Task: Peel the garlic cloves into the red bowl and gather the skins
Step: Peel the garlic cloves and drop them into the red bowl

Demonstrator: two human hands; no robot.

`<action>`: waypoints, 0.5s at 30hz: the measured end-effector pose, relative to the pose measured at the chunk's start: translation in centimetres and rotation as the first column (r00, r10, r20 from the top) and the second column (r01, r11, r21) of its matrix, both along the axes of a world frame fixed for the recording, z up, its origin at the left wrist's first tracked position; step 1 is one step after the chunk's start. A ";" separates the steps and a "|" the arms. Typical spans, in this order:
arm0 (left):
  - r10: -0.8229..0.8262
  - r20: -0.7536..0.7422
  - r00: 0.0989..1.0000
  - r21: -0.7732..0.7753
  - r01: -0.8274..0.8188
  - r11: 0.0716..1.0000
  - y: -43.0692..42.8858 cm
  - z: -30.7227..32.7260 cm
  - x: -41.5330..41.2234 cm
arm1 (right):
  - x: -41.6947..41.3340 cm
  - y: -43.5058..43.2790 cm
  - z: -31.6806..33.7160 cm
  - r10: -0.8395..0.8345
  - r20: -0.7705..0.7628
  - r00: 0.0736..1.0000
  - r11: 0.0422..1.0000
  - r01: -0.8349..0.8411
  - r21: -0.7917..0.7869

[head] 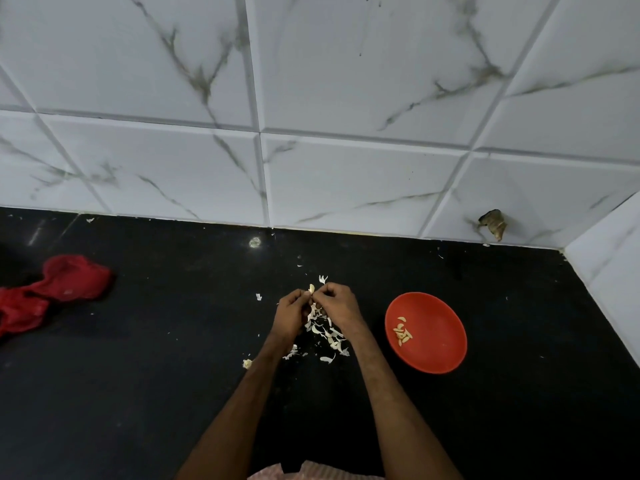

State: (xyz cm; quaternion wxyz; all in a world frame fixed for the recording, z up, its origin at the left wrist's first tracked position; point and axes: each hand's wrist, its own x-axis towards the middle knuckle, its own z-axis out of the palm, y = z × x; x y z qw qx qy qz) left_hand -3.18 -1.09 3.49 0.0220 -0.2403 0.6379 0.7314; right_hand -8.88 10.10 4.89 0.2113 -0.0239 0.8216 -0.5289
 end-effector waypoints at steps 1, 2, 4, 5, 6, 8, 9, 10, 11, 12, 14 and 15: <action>0.004 0.013 1.000 0.024 -0.004 1.000 0.0 0.0 0.1 | 0.0 0.0 0.1 0.012 -0.013 1.000 1.000 -0.012 0.009; 0.005 0.025 1.000 0.039 -0.006 0.999 -0.1 0.0 0.1 | 0.0 0.1 0.1 0.023 -0.021 1.000 1.000 -0.023 0.013; 0.011 0.051 0.999 0.055 -0.014 0.998 -0.1 0.0 0.2 | 0.0 0.3 0.1 0.050 -0.027 0.998 0.998 -0.049 0.031; 0.018 0.060 0.998 0.061 -0.022 0.998 -0.1 0.0 0.3 | 0.0 0.4 0.2 0.071 -0.023 0.997 0.997 -0.070 0.040; 0.029 0.060 0.998 0.070 -0.033 0.997 -0.1 0.2 0.3 | 0.1 0.4 0.2 0.099 -0.019 0.995 0.994 -0.098 0.051; 0.057 0.055 0.997 0.096 -0.062 0.993 -0.2 0.7 0.3 | 0.2 0.5 0.4 0.157 0.004 0.988 0.986 -0.157 0.059; 0.063 0.055 0.996 0.101 -0.069 0.992 -0.2 1.0 0.3 | 0.2 0.6 0.3 0.162 0.020 0.987 0.985 -0.163 0.059; 0.063 0.056 0.996 0.099 -0.068 0.993 -0.3 1.1 0.3 | 0.2 0.7 0.2 0.155 0.026 0.988 0.986 -0.156 0.064; 0.060 0.060 0.996 0.096 -0.065 0.993 -0.3 1.1 0.3 | 0.2 0.7 0.1 0.143 0.019 0.990 0.986 -0.144 0.084; 0.057 0.065 0.996 0.095 -0.063 0.994 -0.4 1.1 0.3 | 0.0 0.8 -0.3 0.143 -0.007 0.990 0.981 -0.140 0.135; 0.058 0.072 0.996 0.100 -0.065 0.993 -0.6 1.0 0.4 | 0.0 1.1 -0.8 0.167 -0.080 0.983 0.949 -0.138 0.283; 0.059 0.074 0.995 0.103 -0.066 0.993 -0.7 1.0 0.4 | 0.1 1.2 -0.9 0.168 -0.113 0.979 0.939 -0.124 0.321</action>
